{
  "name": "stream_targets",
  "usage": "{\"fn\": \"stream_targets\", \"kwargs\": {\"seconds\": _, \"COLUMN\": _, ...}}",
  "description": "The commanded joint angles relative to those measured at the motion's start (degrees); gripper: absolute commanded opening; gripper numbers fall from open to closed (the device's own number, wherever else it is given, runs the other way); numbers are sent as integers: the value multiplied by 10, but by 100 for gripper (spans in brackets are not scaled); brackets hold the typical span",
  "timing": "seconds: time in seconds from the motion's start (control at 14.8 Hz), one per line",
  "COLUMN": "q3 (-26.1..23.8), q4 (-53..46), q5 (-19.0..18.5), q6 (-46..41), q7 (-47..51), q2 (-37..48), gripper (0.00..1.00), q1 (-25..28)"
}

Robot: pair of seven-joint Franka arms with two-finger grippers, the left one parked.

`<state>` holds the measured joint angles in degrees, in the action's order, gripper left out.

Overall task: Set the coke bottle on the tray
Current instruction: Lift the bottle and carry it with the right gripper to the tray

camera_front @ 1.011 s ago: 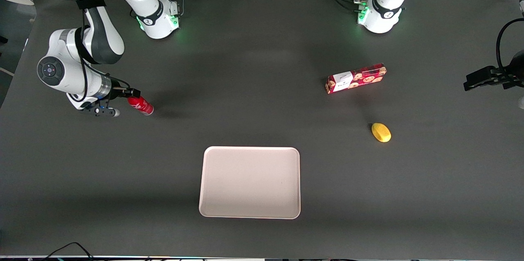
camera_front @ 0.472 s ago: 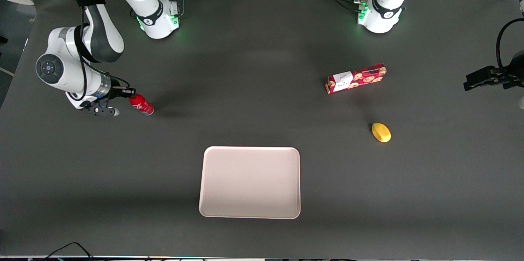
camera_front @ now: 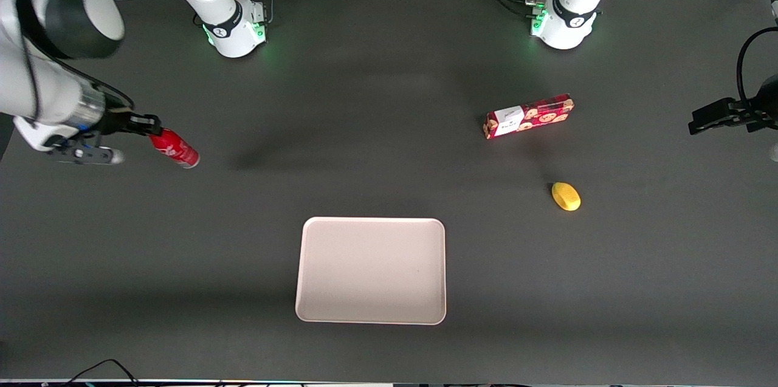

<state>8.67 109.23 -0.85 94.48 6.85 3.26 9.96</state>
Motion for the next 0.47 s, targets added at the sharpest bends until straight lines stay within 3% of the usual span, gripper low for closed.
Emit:
{"fn": "stream_targets", "kwargs": {"seconds": 0.0, "q3": -4, "q4": -150, "q5": 4, "q6": -115, "q7": -14, "q2": -18, "gripper": 0, "q1": 8}}
{"fn": "stream_targets", "kwargs": {"seconds": 0.2, "q3": -27, "q4": -288, "q5": 17, "q6": -221, "q7": -4, "q2": -47, "gripper": 0, "q1": 15}}
{"fn": "stream_targets", "kwargs": {"seconds": 0.4, "q3": -74, "q4": -353, "q5": 37, "q6": -251, "q7": 70, "q2": -81, "gripper": 0, "q1": 15}}
